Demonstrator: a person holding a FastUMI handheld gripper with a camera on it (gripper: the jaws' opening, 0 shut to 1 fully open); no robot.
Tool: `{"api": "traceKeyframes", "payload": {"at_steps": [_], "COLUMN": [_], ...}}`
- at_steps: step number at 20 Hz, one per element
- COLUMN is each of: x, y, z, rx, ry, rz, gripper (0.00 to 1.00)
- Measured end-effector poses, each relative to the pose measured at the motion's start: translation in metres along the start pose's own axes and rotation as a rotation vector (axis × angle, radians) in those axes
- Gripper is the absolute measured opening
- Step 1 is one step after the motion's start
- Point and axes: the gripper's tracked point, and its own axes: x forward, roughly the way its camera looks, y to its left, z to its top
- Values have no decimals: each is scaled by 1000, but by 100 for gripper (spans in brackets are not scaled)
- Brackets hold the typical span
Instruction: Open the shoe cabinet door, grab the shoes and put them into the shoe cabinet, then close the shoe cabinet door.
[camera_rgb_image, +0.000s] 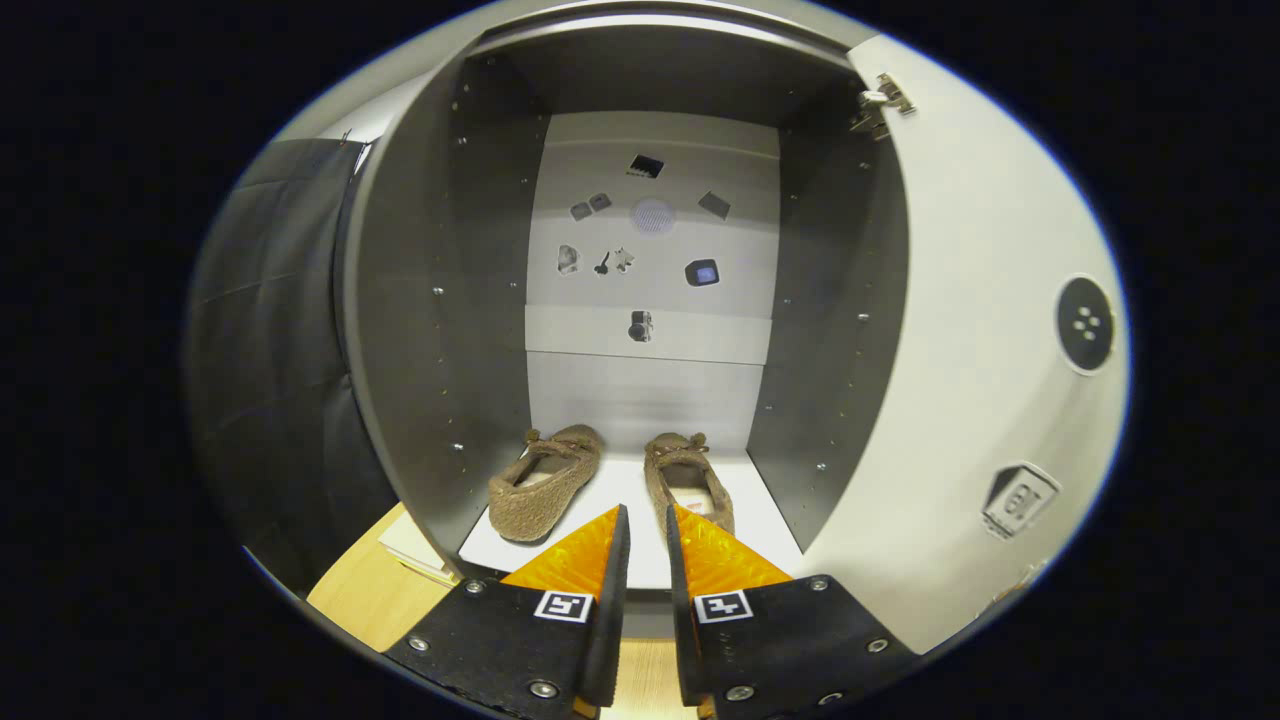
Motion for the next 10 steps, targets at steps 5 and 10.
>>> {"api": "traceKeyframes", "payload": {"at_steps": [5,10], "x": [-71,-128], "y": [-4,-15], "z": [1,-4], "rx": [26,49], "ry": [-53,-77], "rz": [-26,-55], "gripper": [23,23]}}
